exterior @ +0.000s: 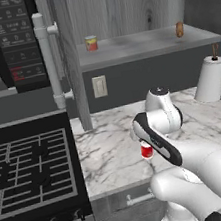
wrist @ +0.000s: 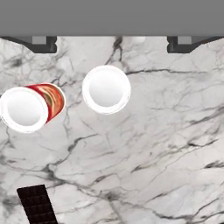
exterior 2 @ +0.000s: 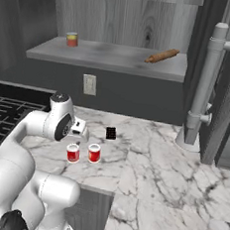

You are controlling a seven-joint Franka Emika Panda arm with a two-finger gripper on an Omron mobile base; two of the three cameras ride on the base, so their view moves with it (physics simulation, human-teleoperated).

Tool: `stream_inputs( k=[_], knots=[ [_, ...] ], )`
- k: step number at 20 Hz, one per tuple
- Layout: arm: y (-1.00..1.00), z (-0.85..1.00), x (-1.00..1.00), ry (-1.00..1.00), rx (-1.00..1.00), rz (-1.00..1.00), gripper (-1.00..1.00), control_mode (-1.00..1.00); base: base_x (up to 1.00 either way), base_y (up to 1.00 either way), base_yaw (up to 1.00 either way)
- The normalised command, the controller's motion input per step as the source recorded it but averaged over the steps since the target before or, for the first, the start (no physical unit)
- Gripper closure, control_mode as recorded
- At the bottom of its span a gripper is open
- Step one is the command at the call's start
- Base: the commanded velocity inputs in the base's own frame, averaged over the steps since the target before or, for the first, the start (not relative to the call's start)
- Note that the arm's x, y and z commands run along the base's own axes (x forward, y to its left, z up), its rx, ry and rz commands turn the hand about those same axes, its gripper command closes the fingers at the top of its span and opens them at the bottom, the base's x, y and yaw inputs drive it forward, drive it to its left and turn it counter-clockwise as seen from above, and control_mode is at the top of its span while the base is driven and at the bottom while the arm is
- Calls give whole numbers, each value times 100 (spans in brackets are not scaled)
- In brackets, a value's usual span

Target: Pick the cans from the counter and place them in their designated side in the cabinet.

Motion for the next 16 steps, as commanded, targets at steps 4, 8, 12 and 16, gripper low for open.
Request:
stream_inputs(
  k=[4, 8, 12, 16],
  knots=[
    [0, -19, 11, 2, 0, 0, -100, -100, 0, 0, 0],
    [0, -18, 11, 2, 0, 0, -100, -100, 0, 0, 0],
    [0, -18, 9, 3, 0, 0, -100, -100, 0, 0, 0],
    [0, -18, 4, 3, 0, 0, -100, -100, 0, 0, 0]
  ],
)
